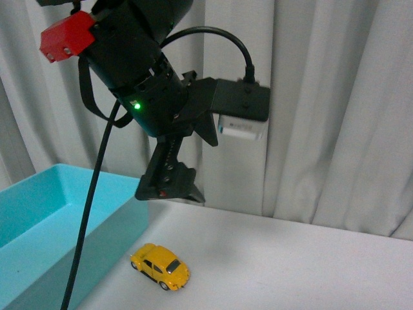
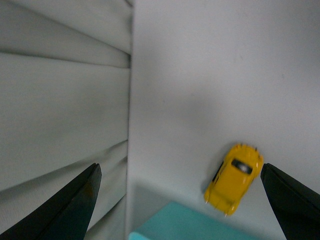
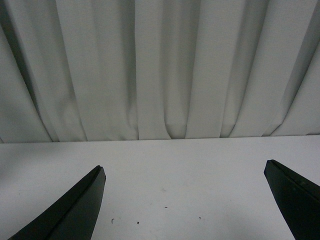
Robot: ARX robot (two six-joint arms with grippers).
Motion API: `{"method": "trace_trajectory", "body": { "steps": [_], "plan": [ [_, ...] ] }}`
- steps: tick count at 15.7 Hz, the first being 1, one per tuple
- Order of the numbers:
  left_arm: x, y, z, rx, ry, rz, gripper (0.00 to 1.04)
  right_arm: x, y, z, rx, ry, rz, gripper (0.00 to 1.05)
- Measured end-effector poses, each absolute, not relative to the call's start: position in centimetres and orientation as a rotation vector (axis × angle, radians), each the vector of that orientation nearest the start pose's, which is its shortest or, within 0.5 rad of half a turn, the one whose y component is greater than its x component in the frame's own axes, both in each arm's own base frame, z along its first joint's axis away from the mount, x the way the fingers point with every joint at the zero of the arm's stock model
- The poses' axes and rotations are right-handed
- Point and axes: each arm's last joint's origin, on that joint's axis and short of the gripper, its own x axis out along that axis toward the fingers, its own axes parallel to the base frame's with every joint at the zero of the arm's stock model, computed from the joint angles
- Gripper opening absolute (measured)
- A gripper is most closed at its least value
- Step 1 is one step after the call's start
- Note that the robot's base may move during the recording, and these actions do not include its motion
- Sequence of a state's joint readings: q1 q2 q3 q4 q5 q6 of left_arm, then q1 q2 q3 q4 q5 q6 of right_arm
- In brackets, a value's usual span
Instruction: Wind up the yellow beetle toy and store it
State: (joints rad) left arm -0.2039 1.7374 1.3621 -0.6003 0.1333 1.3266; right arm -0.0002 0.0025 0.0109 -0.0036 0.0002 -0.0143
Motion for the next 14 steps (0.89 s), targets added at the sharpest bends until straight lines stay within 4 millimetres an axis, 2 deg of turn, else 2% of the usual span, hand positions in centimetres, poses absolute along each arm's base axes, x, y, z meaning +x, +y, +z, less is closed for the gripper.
{"method": "trace_trajectory", "body": {
  "steps": [1,3,4,6,8,9,11,12,14],
  "plan": [
    [36.4,-8.2,24.7,1.401,0.659,-0.984,0.98,9.7,0.0,16.7,-0.014,-0.005,0.000,0.98],
    [37.3,-8.8,23.1,1.544,0.825,-1.036,0.98,9.7,0.0,16.7,-0.014,-0.005,0.000,0.98],
    [37.9,-9.1,21.6,1.518,0.926,-0.978,0.98,9.7,0.0,16.7,-0.014,-0.005,0.000,0.98],
    [38.7,-9.6,20.2,1.432,0.979,-0.928,0.98,9.7,0.0,16.7,-0.014,-0.005,0.000,0.98],
    [38.9,-9.3,18.4,1.351,1.039,-0.874,0.98,9.7,0.0,16.7,-0.014,-0.005,0.000,0.98],
    [38.5,-7.9,16.3,1.275,1.117,-0.803,0.98,9.7,0.0,16.7,-0.014,-0.005,0.000,0.98],
    [38.7,-5.3,14.0,1.193,1.191,-0.708,0.98,9.7,0.0,16.7,-0.014,-0.005,0.000,0.98],
    [39.0,-4.6,13.5,1.181,1.190,-0.674,0.98,9.7,0.0,16.7,-0.014,-0.005,0.000,0.98],
    [39.3,-4.6,13.0,1.184,1.175,-0.695,0.98,9.7,0.0,16.7,-0.014,-0.005,0.000,0.98]
  ]
}}
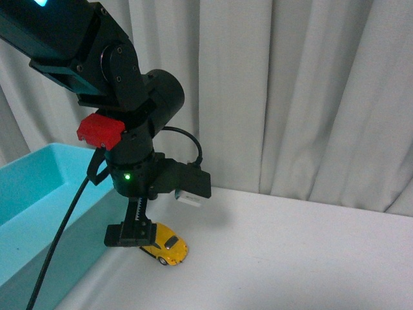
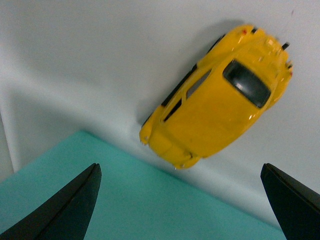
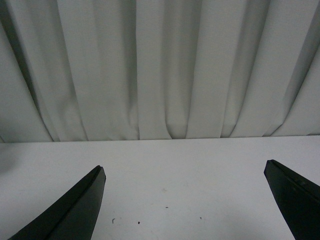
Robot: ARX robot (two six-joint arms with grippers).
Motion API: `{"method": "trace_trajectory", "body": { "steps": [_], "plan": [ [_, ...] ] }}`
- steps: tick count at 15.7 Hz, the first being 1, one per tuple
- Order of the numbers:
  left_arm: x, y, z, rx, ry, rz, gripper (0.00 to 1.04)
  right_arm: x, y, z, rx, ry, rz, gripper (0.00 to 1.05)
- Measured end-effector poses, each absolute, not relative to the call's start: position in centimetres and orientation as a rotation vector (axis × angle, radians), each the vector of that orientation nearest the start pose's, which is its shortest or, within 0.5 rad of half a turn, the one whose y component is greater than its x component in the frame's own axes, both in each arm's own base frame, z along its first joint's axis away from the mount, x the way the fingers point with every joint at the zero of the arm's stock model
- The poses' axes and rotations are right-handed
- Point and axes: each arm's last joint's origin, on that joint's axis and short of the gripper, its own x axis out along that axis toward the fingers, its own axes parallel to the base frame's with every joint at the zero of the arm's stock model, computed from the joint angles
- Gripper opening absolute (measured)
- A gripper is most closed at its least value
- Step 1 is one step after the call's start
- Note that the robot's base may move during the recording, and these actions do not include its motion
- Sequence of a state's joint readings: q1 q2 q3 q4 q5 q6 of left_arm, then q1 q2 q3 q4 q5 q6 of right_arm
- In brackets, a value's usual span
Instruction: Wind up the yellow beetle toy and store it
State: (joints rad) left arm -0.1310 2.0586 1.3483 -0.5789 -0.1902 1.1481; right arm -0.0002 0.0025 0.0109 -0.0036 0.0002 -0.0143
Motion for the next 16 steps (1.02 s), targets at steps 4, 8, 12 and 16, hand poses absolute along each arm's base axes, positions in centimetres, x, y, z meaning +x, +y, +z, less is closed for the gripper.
{"method": "trace_trajectory", "body": {
  "steps": [4,8,12,16],
  "plan": [
    [39.3,-6.2,12.1,1.262,1.107,-0.869,0.98,9.7,0.0,16.7,-0.014,-0.005,0.000,0.98],
    [39.3,-6.6,11.1,1.286,1.106,-0.916,0.98,9.7,0.0,16.7,-0.014,-0.005,0.000,0.98],
    [39.8,-6.0,9.9,1.310,1.082,-0.956,0.98,9.7,0.0,16.7,-0.014,-0.005,0.000,0.98],
    [40.3,-5.5,8.7,1.361,1.046,-1.036,0.76,9.7,0.0,16.7,-0.014,-0.005,0.000,0.98]
  ]
}}
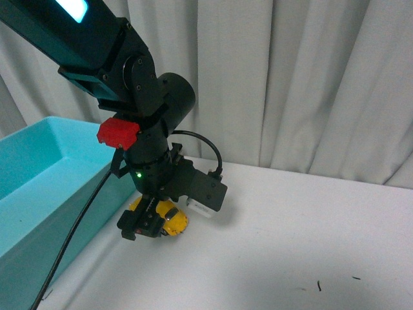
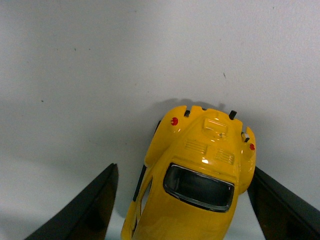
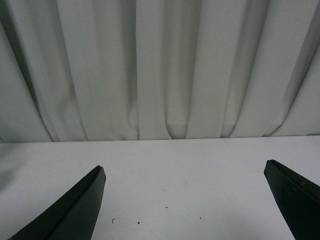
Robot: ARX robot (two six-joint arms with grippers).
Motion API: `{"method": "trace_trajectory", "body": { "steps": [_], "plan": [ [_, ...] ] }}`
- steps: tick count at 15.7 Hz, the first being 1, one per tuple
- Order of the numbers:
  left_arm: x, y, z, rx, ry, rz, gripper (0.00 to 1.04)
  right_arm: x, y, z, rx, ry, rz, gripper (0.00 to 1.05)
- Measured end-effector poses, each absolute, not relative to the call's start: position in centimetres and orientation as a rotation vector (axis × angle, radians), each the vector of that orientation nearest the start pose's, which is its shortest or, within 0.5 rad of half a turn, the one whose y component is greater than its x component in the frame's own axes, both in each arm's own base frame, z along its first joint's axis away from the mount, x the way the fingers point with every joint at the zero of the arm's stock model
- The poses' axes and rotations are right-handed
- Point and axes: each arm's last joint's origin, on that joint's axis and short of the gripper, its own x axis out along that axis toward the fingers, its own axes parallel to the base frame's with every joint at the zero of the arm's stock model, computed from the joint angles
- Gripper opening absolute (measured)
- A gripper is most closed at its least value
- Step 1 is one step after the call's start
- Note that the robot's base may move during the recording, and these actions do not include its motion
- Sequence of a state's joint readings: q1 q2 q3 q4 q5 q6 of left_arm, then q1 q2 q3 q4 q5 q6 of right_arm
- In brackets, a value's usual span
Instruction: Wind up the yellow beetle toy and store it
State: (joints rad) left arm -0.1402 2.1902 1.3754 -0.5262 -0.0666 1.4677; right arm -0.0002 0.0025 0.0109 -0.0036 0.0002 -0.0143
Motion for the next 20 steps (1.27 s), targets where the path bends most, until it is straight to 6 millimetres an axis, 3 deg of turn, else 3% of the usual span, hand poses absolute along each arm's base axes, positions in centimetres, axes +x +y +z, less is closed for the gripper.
{"method": "trace_trajectory", "body": {
  "steps": [2,3,6,9,11,13,14,17,20],
  "plan": [
    [40.7,-5.5,8.7,1.385,1.020,-1.047,0.52,9.7,0.0,16.7,-0.014,-0.005,0.000,0.98],
    [40.8,-5.6,8.7,1.390,1.015,-1.046,0.47,9.7,0.0,16.7,-0.014,-0.005,0.000,0.98],
    [40.8,-6.5,8.7,1.445,0.963,-1.089,0.46,9.7,0.0,16.7,-0.014,-0.005,0.000,0.98],
    [39.7,-10.2,9.2,1.545,0.825,-1.307,0.46,9.7,0.0,16.7,-0.014,-0.005,0.000,0.98],
    [39.6,-12.6,11.2,1.578,0.717,-1.359,0.46,9.7,0.0,16.7,-0.014,-0.005,0.000,0.98],
    [39.3,-13.5,15.4,1.616,0.636,-1.328,0.46,9.7,0.0,16.7,-0.014,-0.005,0.000,0.98],
    [38.8,-13.3,18.3,1.597,0.613,-1.302,0.46,9.7,0.0,16.7,-0.014,-0.005,-0.001,0.98],
    [38.9,-11.1,22.8,1.463,0.672,-1.114,0.46,9.7,0.0,16.7,-0.014,-0.005,-0.001,0.98],
    [40.7,-4.9,26.1,1.194,0.894,-0.638,0.46,9.7,0.0,16.7,-0.014,-0.005,0.000,0.98]
  ]
}}
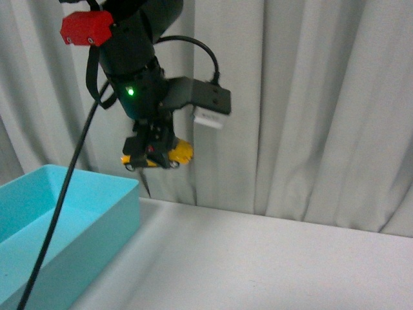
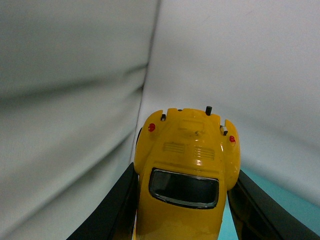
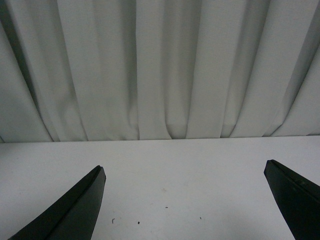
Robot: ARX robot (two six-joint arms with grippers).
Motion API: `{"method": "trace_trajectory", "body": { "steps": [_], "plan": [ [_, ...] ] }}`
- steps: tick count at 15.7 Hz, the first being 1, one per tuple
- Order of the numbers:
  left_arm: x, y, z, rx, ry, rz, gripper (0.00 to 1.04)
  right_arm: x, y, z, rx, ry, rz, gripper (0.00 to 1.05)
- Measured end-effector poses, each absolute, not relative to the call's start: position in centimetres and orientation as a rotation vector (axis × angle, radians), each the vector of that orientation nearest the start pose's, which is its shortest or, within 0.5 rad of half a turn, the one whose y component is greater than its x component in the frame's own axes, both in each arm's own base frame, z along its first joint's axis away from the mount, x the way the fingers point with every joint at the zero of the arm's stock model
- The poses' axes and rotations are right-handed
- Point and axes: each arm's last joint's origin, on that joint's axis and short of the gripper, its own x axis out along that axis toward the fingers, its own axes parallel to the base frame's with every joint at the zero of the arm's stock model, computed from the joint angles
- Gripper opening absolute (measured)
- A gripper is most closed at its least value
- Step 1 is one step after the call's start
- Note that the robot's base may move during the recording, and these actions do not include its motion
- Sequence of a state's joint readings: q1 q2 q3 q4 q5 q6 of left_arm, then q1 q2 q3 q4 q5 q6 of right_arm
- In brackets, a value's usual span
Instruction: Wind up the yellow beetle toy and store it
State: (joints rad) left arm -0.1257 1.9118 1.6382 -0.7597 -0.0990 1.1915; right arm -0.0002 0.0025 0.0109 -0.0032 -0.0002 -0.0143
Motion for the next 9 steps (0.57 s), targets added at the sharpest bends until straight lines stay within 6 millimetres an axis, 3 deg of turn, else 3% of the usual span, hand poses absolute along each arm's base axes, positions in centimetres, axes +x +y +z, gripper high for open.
{"method": "trace_trajectory", "body": {
  "steps": [3,4,6,9],
  "plan": [
    [41.1,-0.3,27.5,0.869,1.004,-0.328,0.46,9.7,0.0,16.7,-0.014,-0.005,0.000,0.98],
    [40.9,1.8,26.9,0.712,1.068,-0.194,0.46,9.7,0.0,16.7,-0.014,-0.005,0.000,0.98],
    [40.2,4.6,24.7,0.556,1.166,-0.052,0.46,9.7,0.0,16.7,-0.014,-0.005,0.000,0.98],
    [39.3,7.9,22.0,0.424,1.268,0.058,0.46,9.7,0.0,16.7,-0.014,-0.005,0.000,0.98]
  ]
}}
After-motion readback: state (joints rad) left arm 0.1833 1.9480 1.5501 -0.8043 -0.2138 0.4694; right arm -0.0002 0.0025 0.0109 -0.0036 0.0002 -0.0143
